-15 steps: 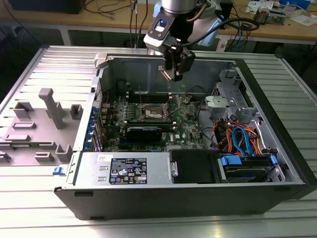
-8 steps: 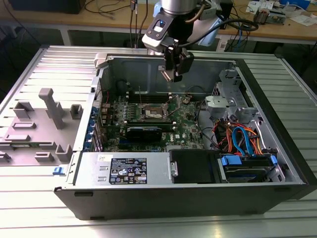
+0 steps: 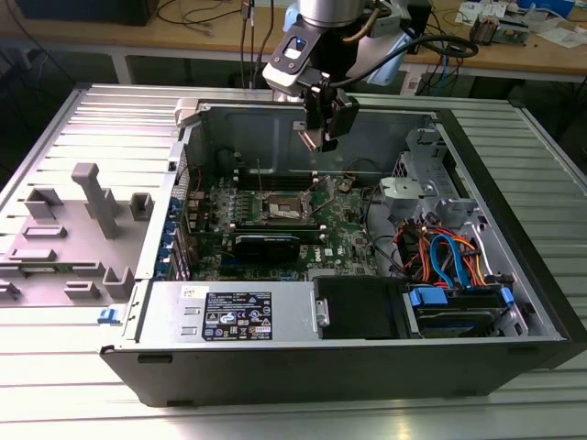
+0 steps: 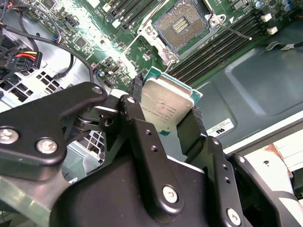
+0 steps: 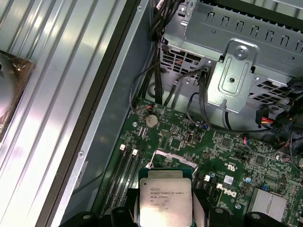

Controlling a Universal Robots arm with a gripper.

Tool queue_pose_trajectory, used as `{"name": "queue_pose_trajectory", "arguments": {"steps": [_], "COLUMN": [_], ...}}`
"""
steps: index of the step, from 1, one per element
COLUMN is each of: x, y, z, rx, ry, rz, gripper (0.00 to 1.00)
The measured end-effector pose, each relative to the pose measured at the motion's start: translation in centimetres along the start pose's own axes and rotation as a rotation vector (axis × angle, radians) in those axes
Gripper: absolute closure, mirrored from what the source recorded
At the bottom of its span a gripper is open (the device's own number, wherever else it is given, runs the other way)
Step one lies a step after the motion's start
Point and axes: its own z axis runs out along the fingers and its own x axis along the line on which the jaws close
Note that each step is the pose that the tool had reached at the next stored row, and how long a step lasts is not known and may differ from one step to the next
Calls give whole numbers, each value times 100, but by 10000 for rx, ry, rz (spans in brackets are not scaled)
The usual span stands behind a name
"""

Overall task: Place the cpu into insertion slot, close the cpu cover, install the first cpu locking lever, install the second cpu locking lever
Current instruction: 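Place the cpu into insertion slot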

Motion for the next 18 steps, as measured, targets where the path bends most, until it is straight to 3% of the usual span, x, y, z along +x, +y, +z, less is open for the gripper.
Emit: {"name": "queue_pose_trajectory", "arguments": {"steps": [7,10,14,18], "x": [0,0,-3,-13], "y": [0,0,-5,-18], "z": [0,8,45,84], "rx": [0,-5,-19,-24], "ry": [-3,-23,-87,-91], "rz": [20,308,1075,1076], "gripper": [46,46,46,46]}}
